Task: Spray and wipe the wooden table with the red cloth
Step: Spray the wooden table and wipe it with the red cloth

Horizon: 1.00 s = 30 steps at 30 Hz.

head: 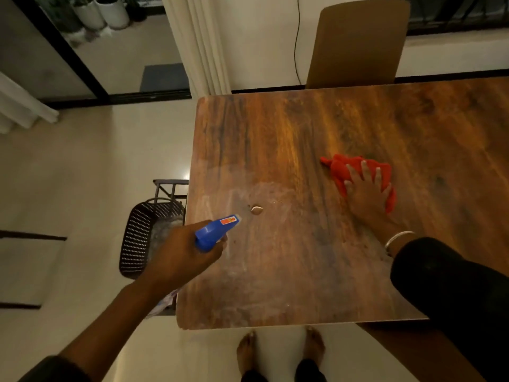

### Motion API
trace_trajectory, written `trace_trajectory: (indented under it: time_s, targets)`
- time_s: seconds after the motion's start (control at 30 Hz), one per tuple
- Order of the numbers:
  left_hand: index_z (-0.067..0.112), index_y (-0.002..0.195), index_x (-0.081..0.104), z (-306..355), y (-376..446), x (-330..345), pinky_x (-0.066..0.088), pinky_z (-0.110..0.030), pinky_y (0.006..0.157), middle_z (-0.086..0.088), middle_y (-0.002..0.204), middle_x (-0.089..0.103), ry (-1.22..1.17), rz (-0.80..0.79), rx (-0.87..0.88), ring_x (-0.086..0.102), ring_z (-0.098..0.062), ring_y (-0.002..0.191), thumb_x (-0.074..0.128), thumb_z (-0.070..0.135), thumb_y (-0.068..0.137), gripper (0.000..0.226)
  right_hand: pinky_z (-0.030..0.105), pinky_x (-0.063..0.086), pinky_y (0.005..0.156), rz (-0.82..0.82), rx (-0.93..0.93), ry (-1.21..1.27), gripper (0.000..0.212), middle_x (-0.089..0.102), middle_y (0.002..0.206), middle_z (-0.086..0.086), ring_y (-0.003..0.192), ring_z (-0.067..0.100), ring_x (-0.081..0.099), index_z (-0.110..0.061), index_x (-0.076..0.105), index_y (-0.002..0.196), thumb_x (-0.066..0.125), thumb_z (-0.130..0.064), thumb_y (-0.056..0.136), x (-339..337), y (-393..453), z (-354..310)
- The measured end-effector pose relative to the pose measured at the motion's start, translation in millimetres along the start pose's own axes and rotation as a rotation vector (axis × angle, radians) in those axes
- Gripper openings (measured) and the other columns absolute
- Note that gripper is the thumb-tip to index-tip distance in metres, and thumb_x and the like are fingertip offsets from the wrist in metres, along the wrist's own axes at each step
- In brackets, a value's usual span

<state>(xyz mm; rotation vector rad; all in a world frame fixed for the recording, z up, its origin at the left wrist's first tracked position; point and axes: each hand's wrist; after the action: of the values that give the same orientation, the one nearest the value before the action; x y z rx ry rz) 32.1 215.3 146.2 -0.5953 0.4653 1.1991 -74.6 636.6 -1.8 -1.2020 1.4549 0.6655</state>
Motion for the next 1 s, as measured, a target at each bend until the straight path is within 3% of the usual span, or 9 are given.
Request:
trace_trajectory:
  time_s: [0.13,0.27,0.4,0.53,0.6,0.73,0.87,1.0]
  targets:
    - [0.038,0.074,0.056,-35.1,-21.1,2.0,0.046,-0.006,0.056,0.021,0.069,0.066,0.03,-0.012,-0.047,0.062,-0.002,0.058,0.073,0.024,0.086,0.025,0.073,0.007,0.123,0.012,0.006,0.002,0.055,0.008,0.177,0.0,0.162,0.038,-0.001,-0.038,0.026,0.166,0.036,-0.041,0.112,13.0,-21.3,-23.5]
    - [0.036,0.072,0.056,-58.7,-28.9,6.1,0.045,-0.006,0.056,0.02,0.066,0.065,-0.003,0.028,-0.038,0.06,0.0,0.055,0.073,0.023,0.087,0.026,0.071,0.006,0.124,-0.016,-0.132,-0.056,0.055,0.006,0.177,-0.001,0.162,0.038,-0.002,-0.041,0.022,0.166,0.034,-0.043,0.112,37.5,-54.8,-63.7]
    - [0.039,0.072,0.056,-71.7,-32.1,10.0,0.044,-0.003,0.057,0.022,0.067,0.065,-0.052,0.068,-0.051,0.061,0.003,0.057,0.073,0.019,0.087,0.03,0.068,0.008,0.125,-0.074,-0.401,-0.092,0.054,0.008,0.177,-0.005,0.162,0.036,0.0,-0.043,0.027,0.164,0.033,-0.044,0.11,60.0,-94.6,-106.9]
    - [0.056,0.079,0.058,-75.1,-29.9,12.7,0.044,-0.005,0.056,0.025,0.07,0.065,-0.055,0.036,-0.061,0.062,0.003,0.061,0.072,0.022,0.087,0.038,0.066,0.007,0.127,-0.164,-0.763,-0.153,0.058,0.013,0.176,-0.003,0.162,0.037,0.003,-0.04,0.033,0.162,0.023,-0.053,0.106,81.9,-135.7,-135.7]
    - [0.052,0.078,0.059,-78.1,-29.9,13.9,0.042,-0.008,0.053,0.028,0.07,0.065,-0.042,0.016,-0.073,0.062,0.004,0.062,0.073,0.022,0.087,0.034,0.064,0.008,0.126,-0.177,-0.832,-0.193,0.056,0.013,0.176,-0.002,0.163,0.036,0.004,-0.041,0.03,0.163,0.028,-0.052,0.108,88.6,-142.7,-139.9]
    - [0.037,0.078,0.058,-86.4,-32.5,15.5,0.048,-0.022,0.061,0.014,0.065,0.065,-0.026,-0.008,-0.097,0.062,-0.007,0.061,0.074,0.02,0.085,0.023,0.059,0.027,0.121,-0.072,-0.626,-0.194,0.054,0.019,0.175,-0.006,0.161,0.031,0.017,-0.045,0.032,0.162,0.037,-0.051,0.108,78.2,-124.7,-137.9]
    - [0.022,0.081,0.061,-90.1,-39.2,14.5,0.054,-0.035,0.065,0.002,0.07,0.063,-0.002,-0.002,-0.099,0.064,-0.02,0.065,0.076,0.016,0.082,0.016,0.064,0.026,0.119,-0.01,-0.364,-0.105,0.053,0.022,0.174,-0.002,0.159,0.035,0.019,-0.04,0.035,0.162,0.04,-0.046,0.109,67.8,-101.6,-130.0]
    - [0.019,0.083,0.062,-100.4,-45.4,14.2,0.056,-0.035,0.064,0.001,0.072,0.064,0.024,0.005,-0.079,0.064,-0.015,0.064,0.078,0.017,0.08,0.017,0.065,0.024,0.12,0.001,-0.319,-0.093,0.052,0.022,0.174,-0.001,0.158,0.037,0.019,-0.039,0.034,0.162,0.039,-0.045,0.11,69.7,-97.6,-129.5]
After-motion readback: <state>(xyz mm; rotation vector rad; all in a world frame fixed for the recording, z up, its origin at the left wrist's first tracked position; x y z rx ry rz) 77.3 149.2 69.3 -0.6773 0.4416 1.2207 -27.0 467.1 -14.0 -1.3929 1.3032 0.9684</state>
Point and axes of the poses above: each hand's wrist, its own y-axis towards the middle knuckle, its own x-axis out of the palm, z = x × y
